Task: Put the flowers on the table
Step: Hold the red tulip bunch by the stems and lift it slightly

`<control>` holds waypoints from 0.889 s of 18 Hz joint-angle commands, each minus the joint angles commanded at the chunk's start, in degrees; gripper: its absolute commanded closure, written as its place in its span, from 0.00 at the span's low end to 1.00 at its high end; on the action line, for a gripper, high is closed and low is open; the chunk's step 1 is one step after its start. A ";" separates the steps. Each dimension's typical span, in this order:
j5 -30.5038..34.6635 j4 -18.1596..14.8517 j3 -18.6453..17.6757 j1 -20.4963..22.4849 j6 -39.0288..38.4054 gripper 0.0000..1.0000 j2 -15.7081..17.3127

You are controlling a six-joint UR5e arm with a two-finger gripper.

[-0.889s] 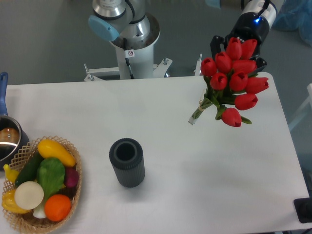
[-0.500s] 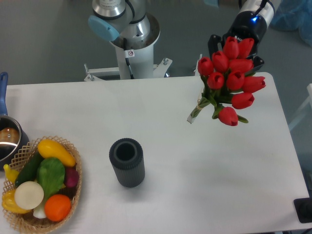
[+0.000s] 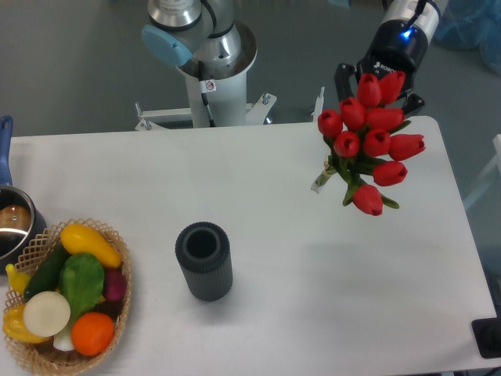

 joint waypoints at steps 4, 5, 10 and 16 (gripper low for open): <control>6.84 -0.18 1.23 -0.70 -0.26 0.80 0.97; 8.86 -0.18 1.32 -0.97 -0.26 0.80 0.97; 18.44 -0.26 2.55 -2.90 -0.26 0.80 0.97; 34.26 -0.26 3.34 -6.32 0.00 0.80 1.32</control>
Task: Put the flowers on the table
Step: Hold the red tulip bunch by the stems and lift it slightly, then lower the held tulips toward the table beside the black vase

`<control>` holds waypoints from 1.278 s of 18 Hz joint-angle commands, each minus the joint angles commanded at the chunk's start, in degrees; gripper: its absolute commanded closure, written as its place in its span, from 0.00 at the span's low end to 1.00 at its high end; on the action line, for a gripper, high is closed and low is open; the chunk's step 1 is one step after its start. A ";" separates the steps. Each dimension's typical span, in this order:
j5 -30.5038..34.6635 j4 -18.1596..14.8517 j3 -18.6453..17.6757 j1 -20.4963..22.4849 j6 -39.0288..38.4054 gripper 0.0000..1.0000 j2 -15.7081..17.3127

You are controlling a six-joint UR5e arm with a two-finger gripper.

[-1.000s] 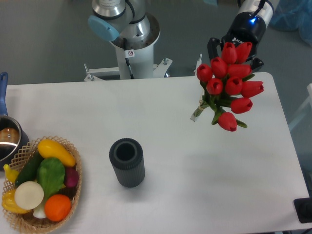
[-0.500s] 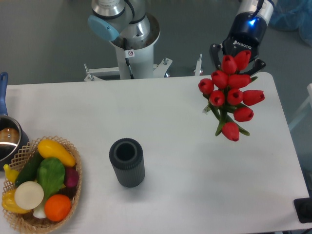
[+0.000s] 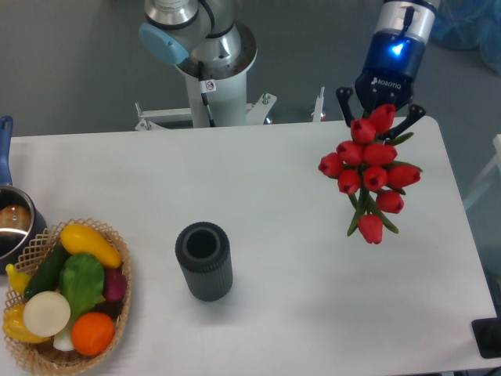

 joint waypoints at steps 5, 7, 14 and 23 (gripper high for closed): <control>10.10 0.00 0.62 -4.30 2.28 0.80 -2.90; 14.15 0.00 0.88 -6.59 2.72 0.80 -3.87; 23.29 0.09 1.23 -11.51 5.01 0.80 -7.99; 26.56 -0.09 -0.08 -17.32 4.92 0.80 -12.22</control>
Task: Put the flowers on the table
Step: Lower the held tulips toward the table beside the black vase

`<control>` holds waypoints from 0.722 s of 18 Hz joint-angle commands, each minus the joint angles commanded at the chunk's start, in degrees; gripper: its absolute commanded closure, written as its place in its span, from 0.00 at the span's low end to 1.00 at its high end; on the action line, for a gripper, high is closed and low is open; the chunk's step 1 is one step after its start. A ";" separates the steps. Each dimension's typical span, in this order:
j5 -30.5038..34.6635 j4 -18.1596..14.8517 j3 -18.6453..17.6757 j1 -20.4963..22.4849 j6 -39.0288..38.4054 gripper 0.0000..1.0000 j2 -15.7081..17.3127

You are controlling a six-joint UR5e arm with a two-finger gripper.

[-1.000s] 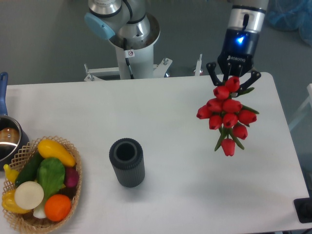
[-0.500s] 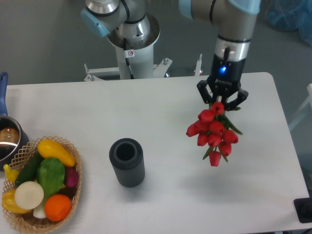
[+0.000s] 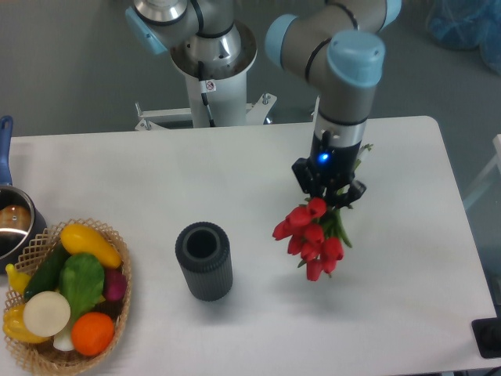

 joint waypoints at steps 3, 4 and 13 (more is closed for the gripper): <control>0.09 0.00 -0.62 -0.09 0.09 0.80 -0.79; 0.09 0.00 -0.88 -0.09 0.17 0.80 -1.05; 0.09 0.70 -0.80 -0.35 0.53 0.80 -4.83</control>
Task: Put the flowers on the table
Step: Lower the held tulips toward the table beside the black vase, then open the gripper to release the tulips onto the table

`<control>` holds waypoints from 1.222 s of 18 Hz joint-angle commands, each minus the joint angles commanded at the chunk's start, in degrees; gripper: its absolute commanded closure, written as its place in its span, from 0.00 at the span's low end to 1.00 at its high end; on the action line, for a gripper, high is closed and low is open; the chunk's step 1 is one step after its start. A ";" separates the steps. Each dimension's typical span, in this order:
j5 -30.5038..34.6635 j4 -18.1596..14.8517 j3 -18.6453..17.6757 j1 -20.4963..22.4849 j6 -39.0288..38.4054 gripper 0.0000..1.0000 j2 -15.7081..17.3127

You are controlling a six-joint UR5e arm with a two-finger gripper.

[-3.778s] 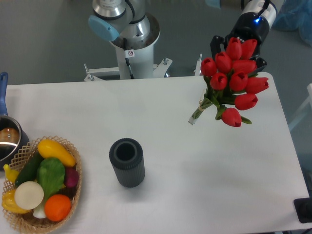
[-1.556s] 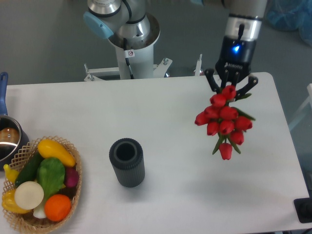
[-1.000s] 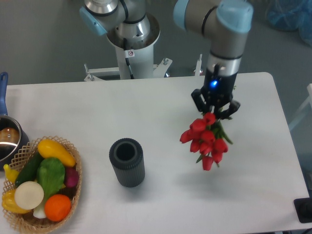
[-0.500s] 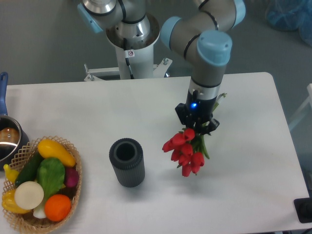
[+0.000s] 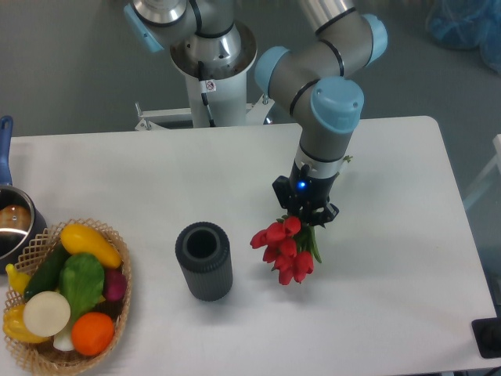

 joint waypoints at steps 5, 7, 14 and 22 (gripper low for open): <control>-0.09 0.18 0.26 0.35 -0.09 0.60 -0.70; -0.09 0.18 0.79 0.70 -0.17 0.51 -0.97; 0.00 0.18 1.93 1.23 -0.26 0.35 -1.50; -0.53 0.35 4.75 4.83 -0.79 0.00 1.22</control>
